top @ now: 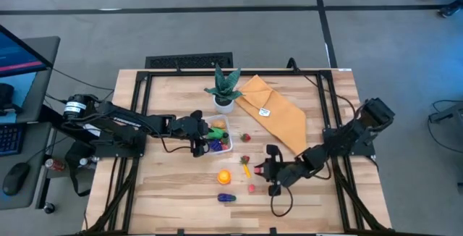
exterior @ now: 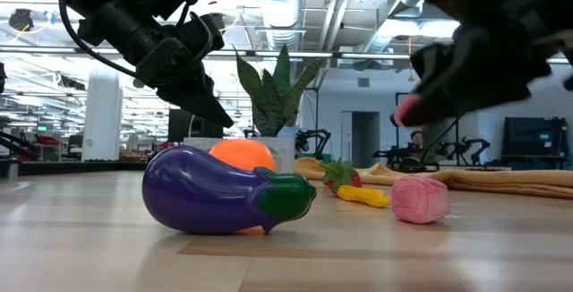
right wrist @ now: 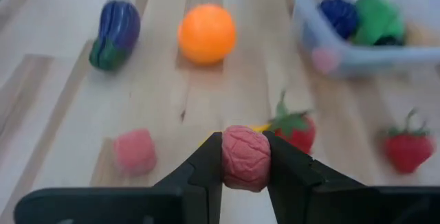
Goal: Pick and placing Produce into tupperware
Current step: Put the right peach into the transparent bin
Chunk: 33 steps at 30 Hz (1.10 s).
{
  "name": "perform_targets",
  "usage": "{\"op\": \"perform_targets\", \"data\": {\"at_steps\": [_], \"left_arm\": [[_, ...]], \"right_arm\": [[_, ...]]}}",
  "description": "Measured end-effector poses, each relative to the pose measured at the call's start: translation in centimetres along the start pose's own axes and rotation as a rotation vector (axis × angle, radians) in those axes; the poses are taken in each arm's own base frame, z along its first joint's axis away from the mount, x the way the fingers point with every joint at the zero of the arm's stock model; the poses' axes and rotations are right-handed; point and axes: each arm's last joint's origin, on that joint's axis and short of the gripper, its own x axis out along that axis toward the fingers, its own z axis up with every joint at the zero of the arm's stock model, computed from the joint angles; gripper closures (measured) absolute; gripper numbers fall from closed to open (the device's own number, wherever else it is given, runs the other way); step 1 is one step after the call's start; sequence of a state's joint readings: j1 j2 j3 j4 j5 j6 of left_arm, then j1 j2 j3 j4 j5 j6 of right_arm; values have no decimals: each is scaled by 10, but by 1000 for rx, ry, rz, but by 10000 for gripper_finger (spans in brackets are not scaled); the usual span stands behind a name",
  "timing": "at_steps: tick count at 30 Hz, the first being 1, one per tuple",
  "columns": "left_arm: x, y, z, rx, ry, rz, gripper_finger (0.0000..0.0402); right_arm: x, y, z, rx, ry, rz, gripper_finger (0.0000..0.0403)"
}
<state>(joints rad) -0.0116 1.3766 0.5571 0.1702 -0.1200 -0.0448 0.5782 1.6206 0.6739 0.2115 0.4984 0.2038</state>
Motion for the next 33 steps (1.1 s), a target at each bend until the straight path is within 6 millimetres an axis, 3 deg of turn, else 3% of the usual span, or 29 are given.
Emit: {"op": "perform_targets", "data": {"at_steps": [9, 22, 28, 33], "left_arm": [[0, 0, 0, 0, 0, 0, 239], [-2, -7, 2, 131, -20, -23, 239], [-19, -9, 9, 152, -56, -35, 239], [-50, -11, 15, 160, -95, -56, 239]], "right_arm": [[-12, -23, 22, -93, -81, -44, 318], [5, -77, 31, -91, -76, -155, 318], [8, -90, 38, -104, -138, -137, 318], [10, -99, 42, -103, -178, -119, 318]]}}
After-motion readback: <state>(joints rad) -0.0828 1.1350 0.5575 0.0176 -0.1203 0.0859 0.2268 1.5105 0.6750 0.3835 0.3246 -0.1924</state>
